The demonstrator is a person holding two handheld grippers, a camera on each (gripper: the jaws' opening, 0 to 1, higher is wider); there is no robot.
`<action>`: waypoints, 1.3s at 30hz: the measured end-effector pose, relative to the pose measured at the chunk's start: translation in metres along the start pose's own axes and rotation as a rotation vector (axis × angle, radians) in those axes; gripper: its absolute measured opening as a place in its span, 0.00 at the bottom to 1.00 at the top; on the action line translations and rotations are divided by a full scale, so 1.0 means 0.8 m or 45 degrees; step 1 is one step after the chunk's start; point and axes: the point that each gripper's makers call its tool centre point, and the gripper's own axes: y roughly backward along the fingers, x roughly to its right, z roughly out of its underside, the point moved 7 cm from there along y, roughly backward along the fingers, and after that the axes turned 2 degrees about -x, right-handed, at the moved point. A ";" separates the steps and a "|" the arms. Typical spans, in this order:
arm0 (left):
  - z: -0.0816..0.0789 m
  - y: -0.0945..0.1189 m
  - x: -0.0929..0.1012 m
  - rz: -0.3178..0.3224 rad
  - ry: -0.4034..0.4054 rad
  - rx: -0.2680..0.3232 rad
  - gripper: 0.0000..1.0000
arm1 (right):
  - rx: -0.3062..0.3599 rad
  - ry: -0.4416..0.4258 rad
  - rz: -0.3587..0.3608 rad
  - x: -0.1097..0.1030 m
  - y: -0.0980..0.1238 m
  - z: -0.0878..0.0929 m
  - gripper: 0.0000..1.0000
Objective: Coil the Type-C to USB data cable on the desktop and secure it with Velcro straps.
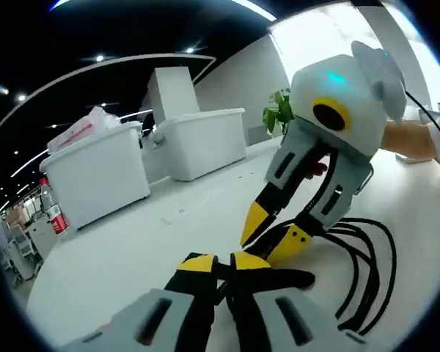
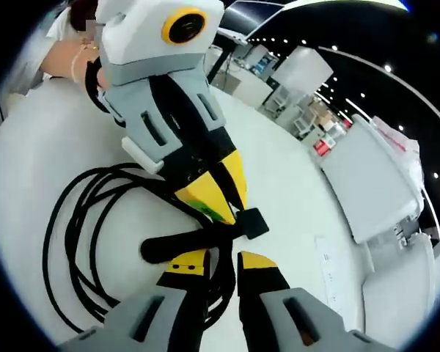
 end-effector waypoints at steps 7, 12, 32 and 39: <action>0.008 0.001 0.004 0.058 0.053 -0.023 0.03 | 0.091 -0.062 -0.031 -0.001 -0.003 -0.014 0.14; 0.012 0.006 -0.003 0.108 0.133 -0.038 0.02 | 0.055 -0.087 -0.107 0.000 -0.021 -0.020 0.08; 0.004 0.037 0.064 0.242 -0.002 -0.098 0.02 | 0.095 -0.235 -0.146 -0.071 0.048 -0.007 0.04; 0.002 0.099 0.135 0.372 -0.097 -0.082 0.02 | 0.071 -0.164 -0.071 -0.154 0.102 -0.025 0.04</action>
